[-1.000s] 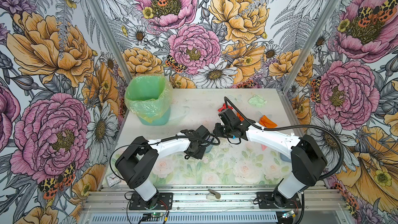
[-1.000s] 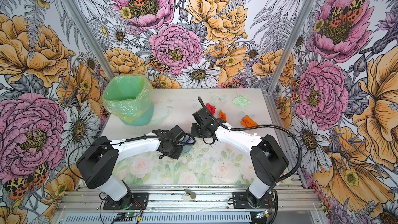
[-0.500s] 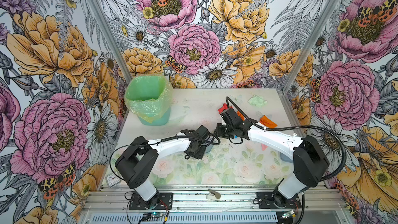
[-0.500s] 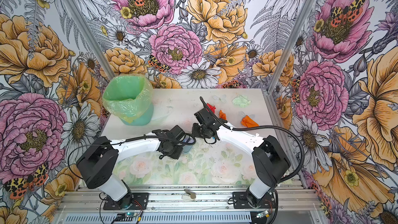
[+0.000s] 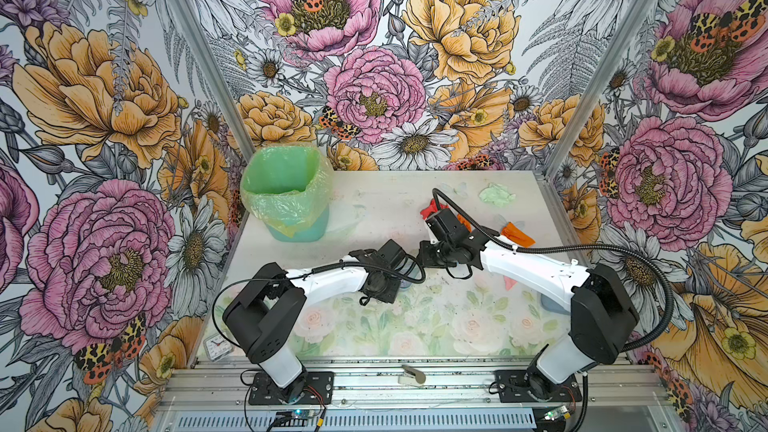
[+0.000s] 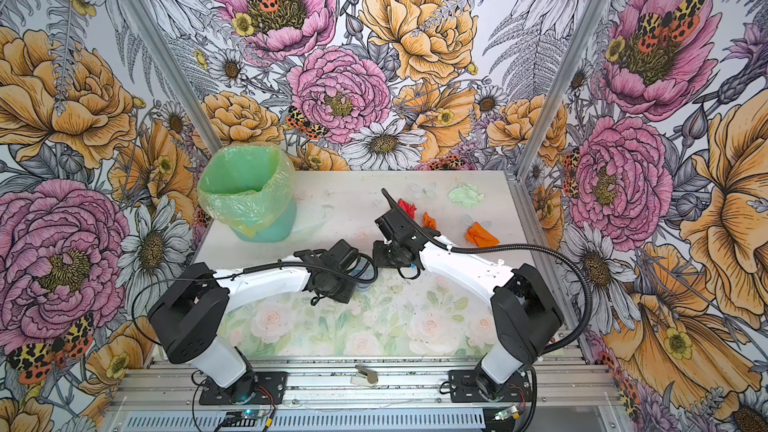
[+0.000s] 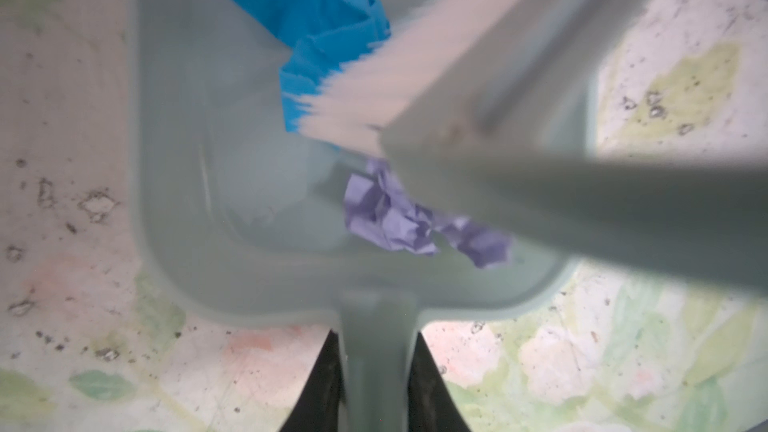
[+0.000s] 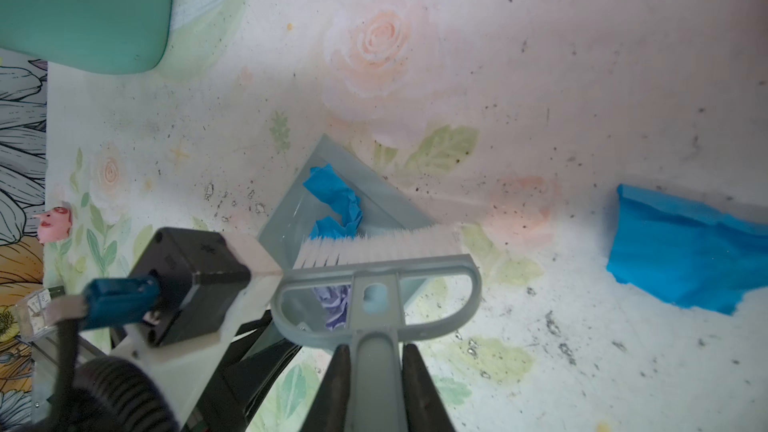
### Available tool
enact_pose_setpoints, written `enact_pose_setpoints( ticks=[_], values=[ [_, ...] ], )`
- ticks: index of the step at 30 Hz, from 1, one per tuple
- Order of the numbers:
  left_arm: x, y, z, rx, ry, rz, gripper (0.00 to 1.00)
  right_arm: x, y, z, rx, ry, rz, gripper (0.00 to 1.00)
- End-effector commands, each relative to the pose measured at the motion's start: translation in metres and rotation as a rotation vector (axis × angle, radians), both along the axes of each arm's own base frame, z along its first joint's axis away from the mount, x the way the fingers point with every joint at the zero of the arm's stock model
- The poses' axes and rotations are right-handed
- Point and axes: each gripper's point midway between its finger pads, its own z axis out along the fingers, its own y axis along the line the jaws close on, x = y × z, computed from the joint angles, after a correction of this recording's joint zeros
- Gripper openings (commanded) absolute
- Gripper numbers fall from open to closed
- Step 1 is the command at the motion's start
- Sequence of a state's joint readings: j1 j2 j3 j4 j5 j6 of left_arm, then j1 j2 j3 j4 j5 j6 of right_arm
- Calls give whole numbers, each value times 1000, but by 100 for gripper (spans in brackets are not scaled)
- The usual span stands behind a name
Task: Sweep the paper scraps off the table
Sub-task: 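Sweep the purple and blue scraps into the dustpan with the right gripper's brush, then lift the loaded dustpan with the left gripper and carry it over the green bin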
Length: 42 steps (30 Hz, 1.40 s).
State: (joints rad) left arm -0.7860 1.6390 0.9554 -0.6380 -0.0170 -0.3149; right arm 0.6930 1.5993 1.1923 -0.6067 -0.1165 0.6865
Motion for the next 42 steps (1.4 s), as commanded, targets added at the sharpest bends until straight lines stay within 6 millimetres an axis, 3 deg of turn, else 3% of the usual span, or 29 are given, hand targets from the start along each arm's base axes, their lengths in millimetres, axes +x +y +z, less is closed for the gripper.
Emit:
enact_pose_setpoints(
  ticks=[1,7,13,22,35,42],
  values=[
    [7,-8,-1,-36,-17,15,7,12,3,12,-21,-60,50,0],
    [8,-8,2,-41,-25,16,7,21,-9,15,-36,-81,20,0],
    [7,-7,3,-43,-25,20,7,40,-31,32,-19,-122,-45,0],
    [8,-7,13,-59,-46,24,7,54,-48,56,24,-165,-76,0],
    [13,2,50,-72,-137,42,8,62,-77,86,58,-235,-128,0],
    [20,6,82,-61,-202,34,8,63,-93,99,67,-269,-155,0]
  ],
)
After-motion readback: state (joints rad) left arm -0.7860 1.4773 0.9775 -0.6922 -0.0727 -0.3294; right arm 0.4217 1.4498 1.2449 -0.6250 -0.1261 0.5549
